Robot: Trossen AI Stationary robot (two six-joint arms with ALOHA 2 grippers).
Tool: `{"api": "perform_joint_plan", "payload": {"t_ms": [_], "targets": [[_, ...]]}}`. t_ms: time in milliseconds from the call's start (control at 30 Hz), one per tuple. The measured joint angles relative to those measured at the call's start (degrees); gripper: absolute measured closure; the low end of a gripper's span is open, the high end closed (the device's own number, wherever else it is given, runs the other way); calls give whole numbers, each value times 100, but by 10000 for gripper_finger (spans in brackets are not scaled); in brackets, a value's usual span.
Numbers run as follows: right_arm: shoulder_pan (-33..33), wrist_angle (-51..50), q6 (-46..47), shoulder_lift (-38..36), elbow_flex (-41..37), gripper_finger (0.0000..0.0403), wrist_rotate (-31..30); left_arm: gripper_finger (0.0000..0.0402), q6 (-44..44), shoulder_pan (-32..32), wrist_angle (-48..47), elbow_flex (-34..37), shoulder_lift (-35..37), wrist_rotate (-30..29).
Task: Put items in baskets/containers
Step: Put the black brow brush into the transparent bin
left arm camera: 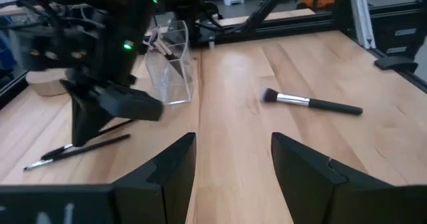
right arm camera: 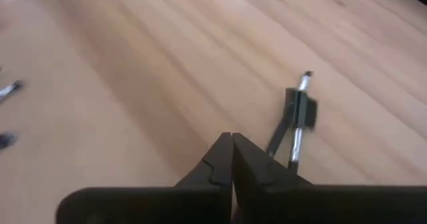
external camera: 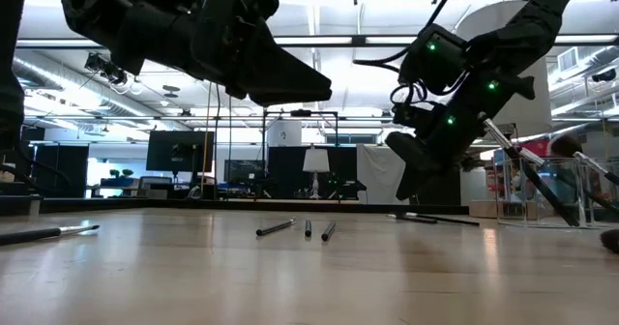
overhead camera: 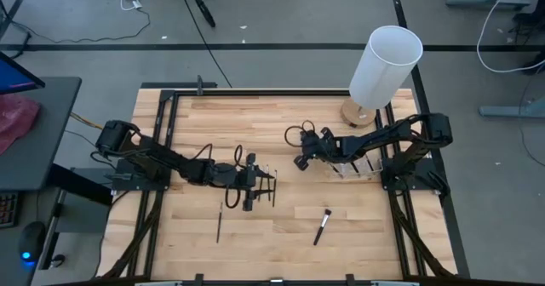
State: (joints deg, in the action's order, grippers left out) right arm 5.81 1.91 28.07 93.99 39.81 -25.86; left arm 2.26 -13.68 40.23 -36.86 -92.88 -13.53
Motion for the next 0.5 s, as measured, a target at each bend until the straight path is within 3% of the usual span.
{"api": "perform_joint_plan", "payload": {"t_ms": [133,367,500], "targets": [[368,6,236,-105,9,356,344,204,-39,-20,-57,0,0,-19],[822,-480,615,-148,17,277,429,204,-52,-18,-99,0,0,-21],[870,-834,661,-53,17,256,437,204,-52,-18,-107,0,0,-20]]}}
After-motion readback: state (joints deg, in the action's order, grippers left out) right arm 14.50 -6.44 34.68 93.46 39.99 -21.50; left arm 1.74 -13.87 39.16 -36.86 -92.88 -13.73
